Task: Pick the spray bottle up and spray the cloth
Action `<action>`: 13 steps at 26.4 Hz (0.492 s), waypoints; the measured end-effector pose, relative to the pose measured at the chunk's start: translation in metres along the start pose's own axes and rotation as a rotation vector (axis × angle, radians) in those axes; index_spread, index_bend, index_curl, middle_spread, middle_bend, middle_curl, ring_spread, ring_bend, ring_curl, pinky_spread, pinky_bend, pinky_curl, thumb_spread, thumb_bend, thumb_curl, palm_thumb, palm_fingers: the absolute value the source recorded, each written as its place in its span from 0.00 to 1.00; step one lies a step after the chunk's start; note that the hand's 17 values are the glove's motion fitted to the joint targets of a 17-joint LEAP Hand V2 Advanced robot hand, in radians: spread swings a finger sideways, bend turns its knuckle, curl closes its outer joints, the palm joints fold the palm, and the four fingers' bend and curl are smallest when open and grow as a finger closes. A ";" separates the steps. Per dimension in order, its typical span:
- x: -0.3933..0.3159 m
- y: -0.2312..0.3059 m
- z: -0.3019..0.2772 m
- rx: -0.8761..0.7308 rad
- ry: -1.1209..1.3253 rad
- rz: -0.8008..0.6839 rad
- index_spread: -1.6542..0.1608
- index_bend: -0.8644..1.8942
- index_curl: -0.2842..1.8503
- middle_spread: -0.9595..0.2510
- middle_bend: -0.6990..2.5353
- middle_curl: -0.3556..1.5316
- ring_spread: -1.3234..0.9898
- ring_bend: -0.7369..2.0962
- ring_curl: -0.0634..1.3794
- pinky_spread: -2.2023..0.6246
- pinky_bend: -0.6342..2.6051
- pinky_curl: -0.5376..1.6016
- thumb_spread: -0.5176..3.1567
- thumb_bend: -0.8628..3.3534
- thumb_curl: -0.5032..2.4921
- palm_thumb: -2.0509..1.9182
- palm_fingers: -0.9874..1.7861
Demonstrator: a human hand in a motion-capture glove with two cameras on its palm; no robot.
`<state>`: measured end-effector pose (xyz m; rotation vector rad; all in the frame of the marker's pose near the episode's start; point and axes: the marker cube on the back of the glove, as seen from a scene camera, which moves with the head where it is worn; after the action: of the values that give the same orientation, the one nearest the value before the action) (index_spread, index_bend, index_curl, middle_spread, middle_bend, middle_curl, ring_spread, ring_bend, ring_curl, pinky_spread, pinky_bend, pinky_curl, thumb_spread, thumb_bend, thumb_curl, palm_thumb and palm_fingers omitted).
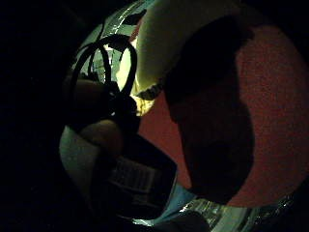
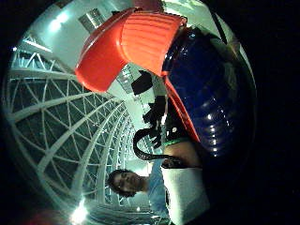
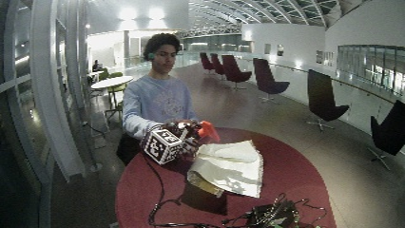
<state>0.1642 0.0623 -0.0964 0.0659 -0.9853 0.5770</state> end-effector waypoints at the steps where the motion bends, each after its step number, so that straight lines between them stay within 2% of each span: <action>1: 0.000 0.000 0.001 0.000 0.000 -0.001 0.83 0.36 0.30 0.78 0.31 0.44 0.59 0.45 0.33 0.87 0.27 0.42 0.44 0.20 0.33 0.69 0.77; 6: -0.008 0.001 0.008 0.012 -0.030 -0.057 0.83 0.36 0.30 0.78 0.31 0.44 0.59 0.45 0.33 0.87 0.27 0.42 0.44 0.20 0.33 0.69 0.77; 13: -0.045 0.002 0.042 0.025 -0.096 -0.324 0.83 0.36 0.30 0.77 0.31 0.44 0.59 0.45 0.33 0.87 0.26 0.42 0.44 0.20 0.33 0.69 0.76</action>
<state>0.1121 0.0316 -0.1093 0.2725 -1.0344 0.2905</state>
